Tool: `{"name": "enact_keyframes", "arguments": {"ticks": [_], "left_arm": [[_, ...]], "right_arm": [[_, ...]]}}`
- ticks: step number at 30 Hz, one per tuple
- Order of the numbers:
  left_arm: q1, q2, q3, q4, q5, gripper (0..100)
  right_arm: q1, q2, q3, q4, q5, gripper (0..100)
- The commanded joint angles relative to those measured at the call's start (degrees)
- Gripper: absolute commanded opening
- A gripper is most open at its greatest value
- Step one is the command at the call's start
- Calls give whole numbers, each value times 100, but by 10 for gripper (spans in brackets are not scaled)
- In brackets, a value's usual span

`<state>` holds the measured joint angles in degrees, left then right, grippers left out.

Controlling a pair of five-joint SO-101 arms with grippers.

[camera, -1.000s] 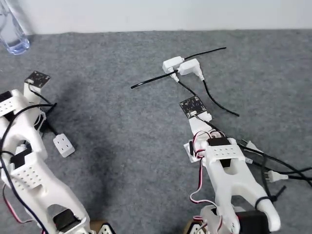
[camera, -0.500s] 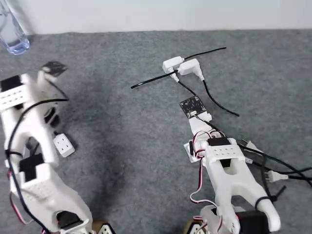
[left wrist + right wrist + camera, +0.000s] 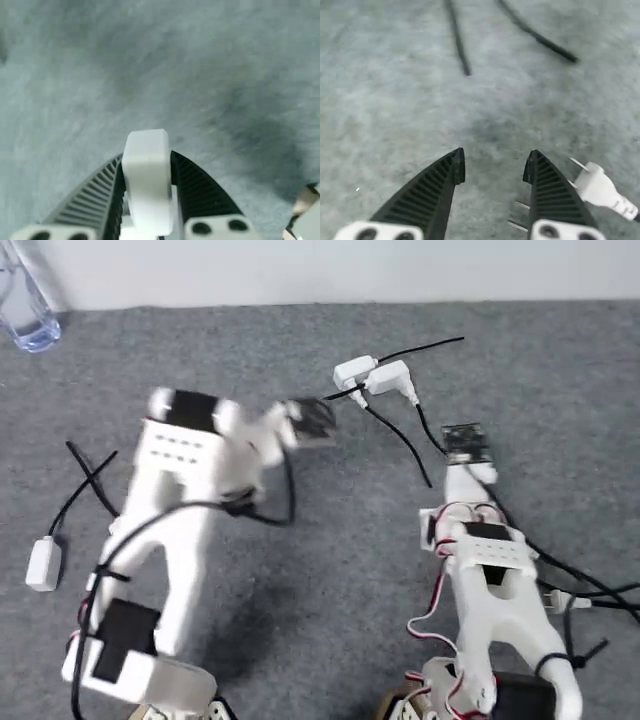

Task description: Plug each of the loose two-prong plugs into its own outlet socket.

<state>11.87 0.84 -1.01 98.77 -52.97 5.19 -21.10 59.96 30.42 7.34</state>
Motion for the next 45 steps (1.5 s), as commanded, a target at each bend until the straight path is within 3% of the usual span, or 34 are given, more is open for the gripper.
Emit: {"name": "enact_keyframes", "arguments": {"ticks": [1,5,9,14,21,27,30,32,34,45], "left_arm": [[844,-475,708,-563,88,13],[1292,-589,2062,-2505,738,13],[1767,-765,3354,-4220,774,13],[2312,-651,3987,-5152,774,13],[2400,-70,4031,-5653,756,13],[2532,-132,4057,-5451,1178,29],[2637,-378,4066,-5160,1864,190],[2664,-536,4066,-4914,1829,311],[2690,-686,4066,-4703,1811,368],[3165,-1723,5095,-4519,1837,338]], "right_arm": [[198,-189,-202,-119,-202,187],[409,-189,-211,-119,-387,187],[567,-180,-299,-119,-527,187],[629,-127,-334,-251,-563,187],[593,-127,-334,-251,-536,187],[585,-119,-334,-259,-536,187],[593,-119,-334,-259,-536,187],[620,-119,-334,-259,-536,187],[629,-119,-334,-259,-536,187],[629,-119,-334,-259,-536,187]]}}
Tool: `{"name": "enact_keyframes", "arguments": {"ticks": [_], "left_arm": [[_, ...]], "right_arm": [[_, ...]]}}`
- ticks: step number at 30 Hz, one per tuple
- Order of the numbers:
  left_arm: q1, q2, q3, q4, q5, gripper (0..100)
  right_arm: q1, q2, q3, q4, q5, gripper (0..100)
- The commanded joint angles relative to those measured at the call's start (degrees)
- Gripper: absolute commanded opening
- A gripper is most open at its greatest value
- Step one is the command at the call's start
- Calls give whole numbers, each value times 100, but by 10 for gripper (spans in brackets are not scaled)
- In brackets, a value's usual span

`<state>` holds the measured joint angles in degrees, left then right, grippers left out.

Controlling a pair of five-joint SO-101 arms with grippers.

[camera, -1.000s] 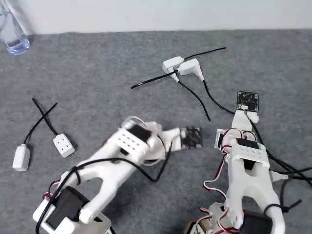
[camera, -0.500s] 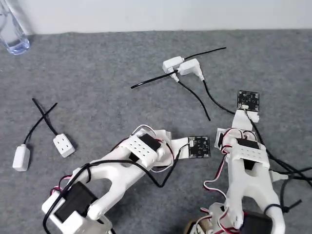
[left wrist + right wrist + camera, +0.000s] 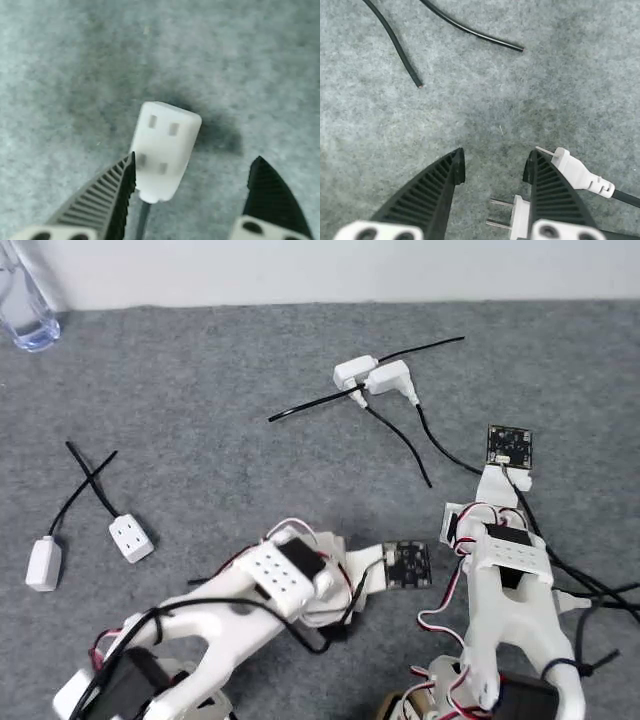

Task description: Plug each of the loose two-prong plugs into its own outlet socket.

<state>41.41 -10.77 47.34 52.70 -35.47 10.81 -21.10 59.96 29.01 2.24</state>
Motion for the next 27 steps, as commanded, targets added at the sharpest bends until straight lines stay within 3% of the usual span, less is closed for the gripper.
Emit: {"name": "enact_keyframes", "arguments": {"ticks": [1,8,12,16,27], "left_arm": [[246,-712,374,88,88,338],[88,-1705,725,53,79,338],[-237,-1688,743,-422,62,338],[-492,-1125,655,-712,-308,338],[-325,1073,-980,-53,-492,338]], "right_arm": [[66,-119,-334,-119,-26,187],[31,-119,-334,-119,-18,187],[31,-119,-334,-110,-18,187],[22,-119,-334,-110,-18,187],[22,-119,-334,-119,-18,187]]}}
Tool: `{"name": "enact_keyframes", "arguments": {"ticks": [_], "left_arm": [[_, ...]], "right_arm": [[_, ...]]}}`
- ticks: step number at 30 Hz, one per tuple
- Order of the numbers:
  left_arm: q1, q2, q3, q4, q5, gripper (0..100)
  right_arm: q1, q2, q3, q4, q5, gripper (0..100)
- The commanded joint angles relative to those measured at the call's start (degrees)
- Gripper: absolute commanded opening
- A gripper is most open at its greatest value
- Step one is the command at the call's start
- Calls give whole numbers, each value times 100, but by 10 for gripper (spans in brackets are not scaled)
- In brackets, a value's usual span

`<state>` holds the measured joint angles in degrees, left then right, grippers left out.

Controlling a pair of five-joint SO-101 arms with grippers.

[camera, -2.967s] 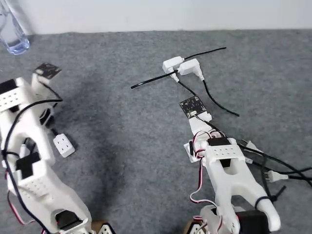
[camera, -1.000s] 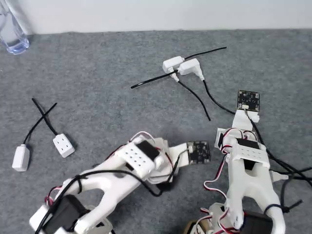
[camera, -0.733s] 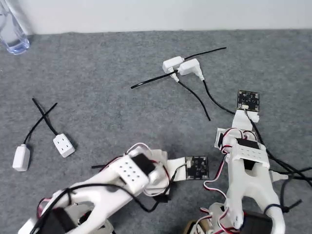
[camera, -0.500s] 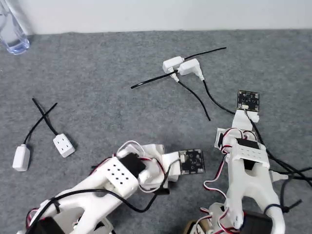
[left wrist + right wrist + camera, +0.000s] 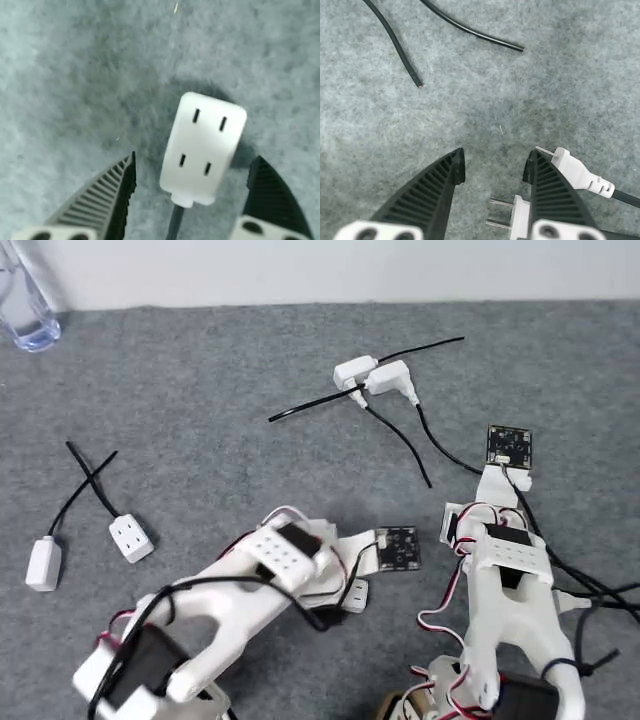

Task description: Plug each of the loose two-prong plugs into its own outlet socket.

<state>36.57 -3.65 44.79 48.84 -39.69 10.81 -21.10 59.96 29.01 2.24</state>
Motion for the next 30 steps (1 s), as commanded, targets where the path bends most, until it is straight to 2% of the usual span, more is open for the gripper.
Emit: {"name": "enact_keyframes", "arguments": {"ticks": [1,4,6,12,17,22,30], "left_arm": [[237,431,-769,343,-70,338],[413,536,-822,360,-88,333],[431,536,-822,360,-88,294],[431,536,-804,360,-88,17],[378,536,-822,343,-105,13],[-123,466,-1051,369,-879,13],[-633,510,-1288,290,-905,13]], "right_arm": [[22,-119,-325,-171,-18,187],[22,-119,-316,-224,-26,187],[22,-119,-316,-224,-35,187],[22,-110,-316,-251,-53,187],[22,-110,-316,-251,-53,187],[22,48,-352,-268,-26,187],[13,66,-360,-268,-26,187]]}}
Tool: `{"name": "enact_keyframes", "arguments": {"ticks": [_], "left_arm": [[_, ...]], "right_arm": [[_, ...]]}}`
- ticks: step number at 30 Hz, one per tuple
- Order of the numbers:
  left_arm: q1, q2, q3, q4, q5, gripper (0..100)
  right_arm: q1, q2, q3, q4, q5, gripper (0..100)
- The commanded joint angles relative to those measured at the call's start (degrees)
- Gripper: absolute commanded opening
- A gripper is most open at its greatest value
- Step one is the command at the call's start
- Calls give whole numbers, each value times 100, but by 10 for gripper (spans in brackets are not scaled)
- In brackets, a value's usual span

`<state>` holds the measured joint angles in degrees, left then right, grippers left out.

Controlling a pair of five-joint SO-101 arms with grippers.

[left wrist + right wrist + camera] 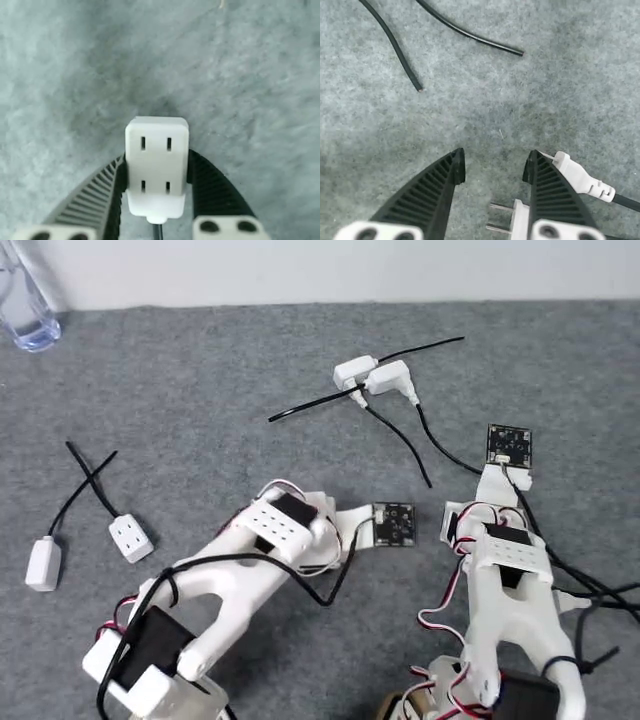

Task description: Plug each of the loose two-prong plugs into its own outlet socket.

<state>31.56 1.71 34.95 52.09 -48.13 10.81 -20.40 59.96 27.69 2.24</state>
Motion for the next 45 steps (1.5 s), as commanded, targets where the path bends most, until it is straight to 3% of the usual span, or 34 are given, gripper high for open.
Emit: {"name": "enact_keyframes", "arguments": {"ticks": [1,5,12,21,27,29,32,38,42,45], "left_arm": [[-132,-26,-303,-70,-62,13],[-105,-18,-259,-255,-44,37],[-105,-18,-92,-431,202,292],[-97,-88,-110,-378,229,297],[-176,-782,-514,870,466,298],[-571,-1152,-462,1055,510,298],[-1046,-1829,-382,1398,1011,298],[-1512,-3815,66,1723,3007,298],[-1749,-5222,1525,818,3886,298],[-2215,-5881,2721,-123,4088,298]], "right_arm": [[13,-4,-360,-136,-26,187],[13,-4,-360,-136,-26,187],[-92,4,-360,-136,-9,187],[-92,4,-360,-136,-9,187],[-66,4,-360,-136,-9,187],[-66,-4,-360,-136,-18,187],[-66,-4,-360,-136,-18,187],[-101,13,-360,-136,-44,187],[-101,31,-352,-136,-44,189],[-110,31,-343,-136,-26,190]]}}
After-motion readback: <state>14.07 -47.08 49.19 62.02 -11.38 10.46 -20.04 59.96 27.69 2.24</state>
